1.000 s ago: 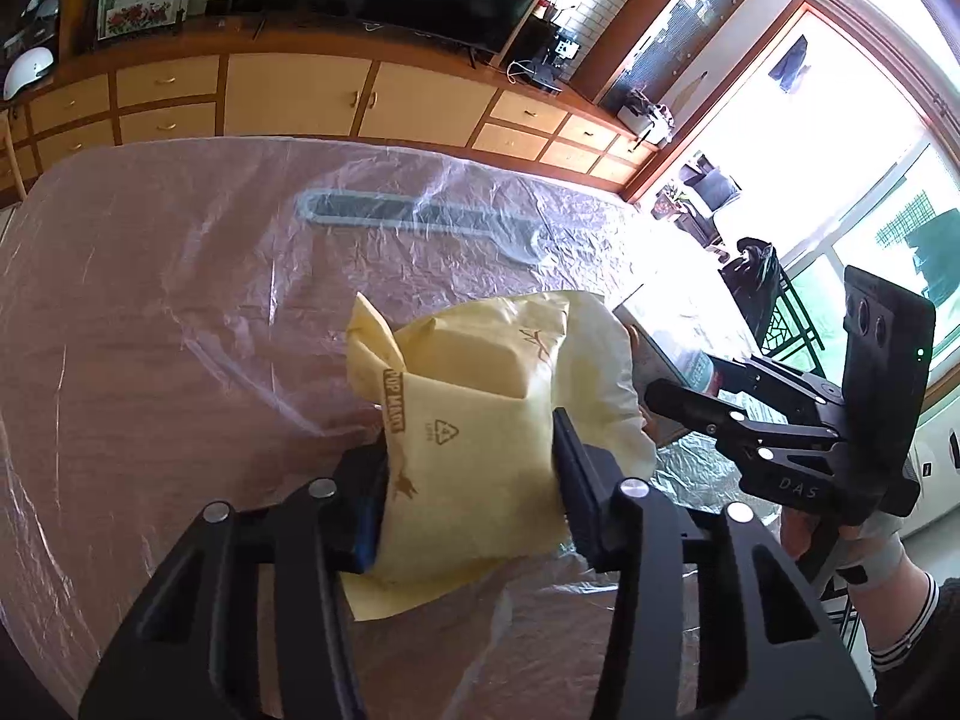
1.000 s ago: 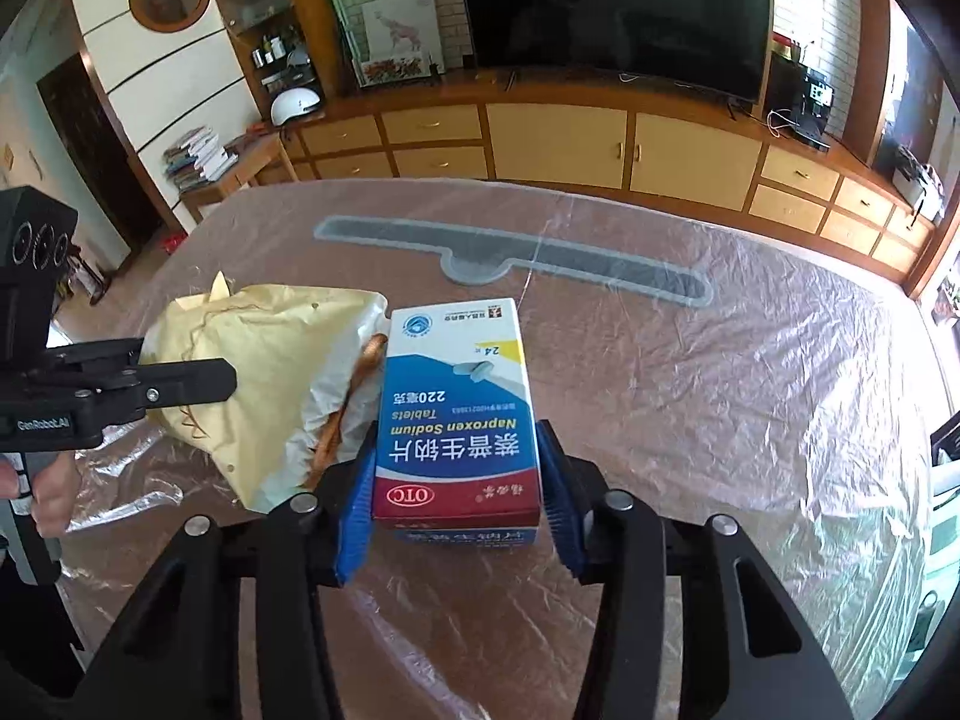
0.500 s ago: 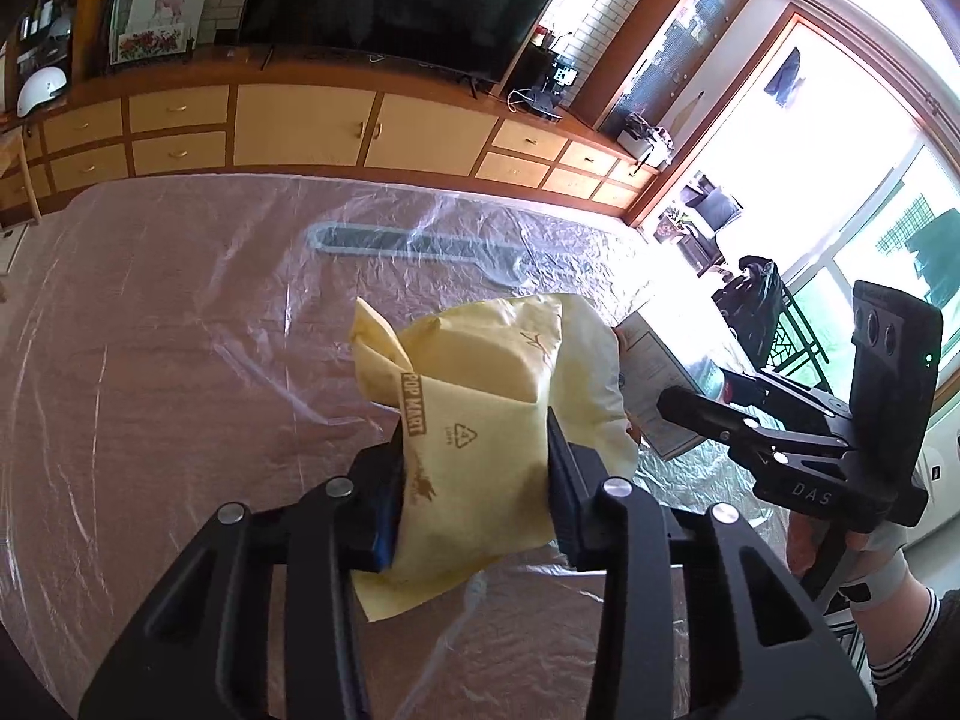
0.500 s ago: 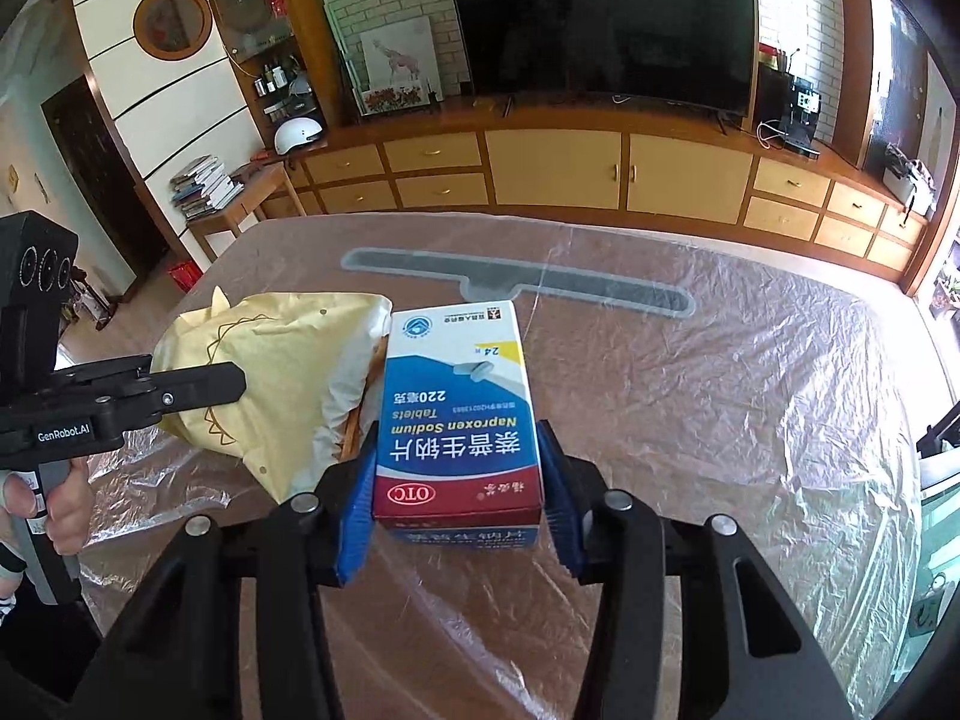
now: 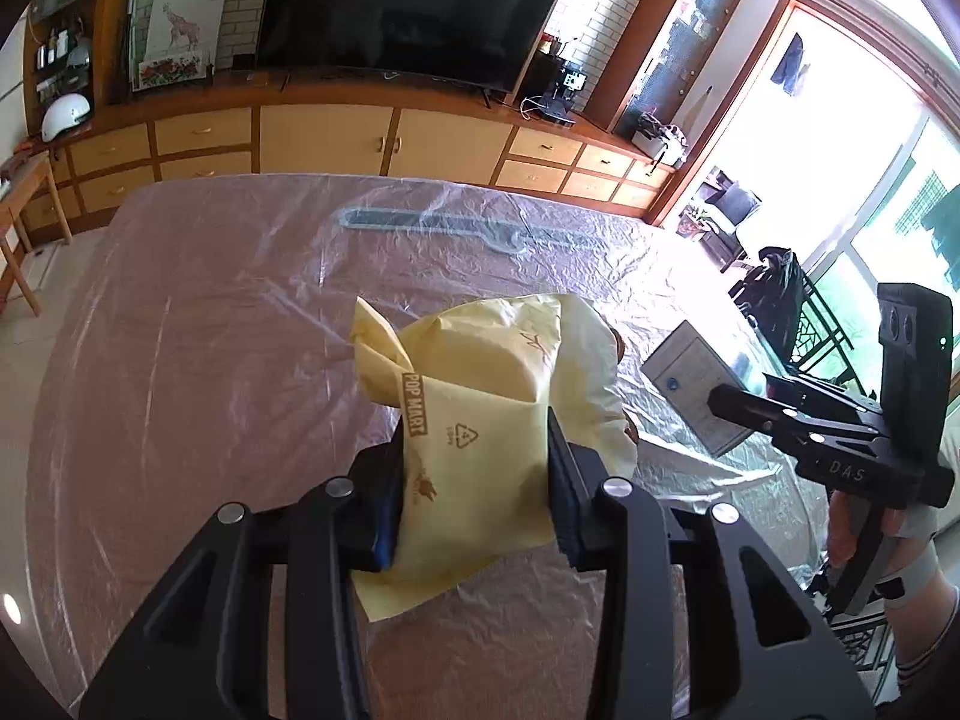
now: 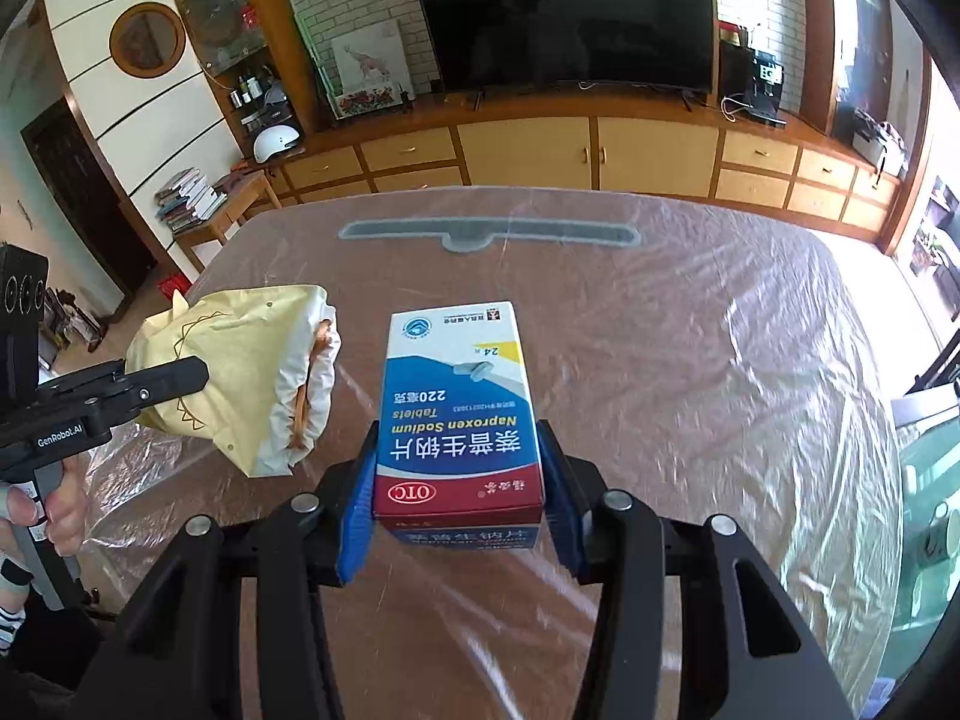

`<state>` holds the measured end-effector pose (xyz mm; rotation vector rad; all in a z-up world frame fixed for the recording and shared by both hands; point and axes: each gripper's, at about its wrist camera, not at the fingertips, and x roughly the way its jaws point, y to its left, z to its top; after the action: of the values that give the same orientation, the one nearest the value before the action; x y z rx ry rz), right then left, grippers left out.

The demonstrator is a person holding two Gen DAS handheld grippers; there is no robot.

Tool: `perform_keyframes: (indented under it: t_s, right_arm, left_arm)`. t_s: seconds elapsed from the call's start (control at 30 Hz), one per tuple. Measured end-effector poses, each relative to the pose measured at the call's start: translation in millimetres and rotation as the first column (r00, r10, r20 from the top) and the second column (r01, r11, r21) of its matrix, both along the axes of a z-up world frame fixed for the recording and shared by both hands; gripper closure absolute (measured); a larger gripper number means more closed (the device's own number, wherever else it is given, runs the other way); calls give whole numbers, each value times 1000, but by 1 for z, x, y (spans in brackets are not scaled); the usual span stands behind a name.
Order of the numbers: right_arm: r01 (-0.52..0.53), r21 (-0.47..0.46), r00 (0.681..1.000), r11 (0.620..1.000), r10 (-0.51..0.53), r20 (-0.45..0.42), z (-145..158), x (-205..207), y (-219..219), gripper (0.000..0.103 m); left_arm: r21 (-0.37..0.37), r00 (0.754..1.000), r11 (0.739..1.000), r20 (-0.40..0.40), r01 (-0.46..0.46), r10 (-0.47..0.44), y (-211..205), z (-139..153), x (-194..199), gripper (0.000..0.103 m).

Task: Collect trash
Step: 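Carry the yellow bag and medicine box with both tools over the bin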

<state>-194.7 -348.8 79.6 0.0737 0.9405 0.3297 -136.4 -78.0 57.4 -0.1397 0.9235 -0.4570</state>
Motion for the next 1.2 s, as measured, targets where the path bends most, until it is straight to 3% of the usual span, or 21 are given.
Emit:
perform_keyframes:
  t_s: [0.67,1.2]
  right_arm:
    - [13,-124,1000,992,-12,10,12,-109,19,56]
    - [-116,-94,993,989,115,-11,23,-184,16,56]
  left_arm:
    - [67,999,998,35,0,-2,-3,9,-100,63]
    - [96,996,992,25,79,-81,-5,12,-182,63]
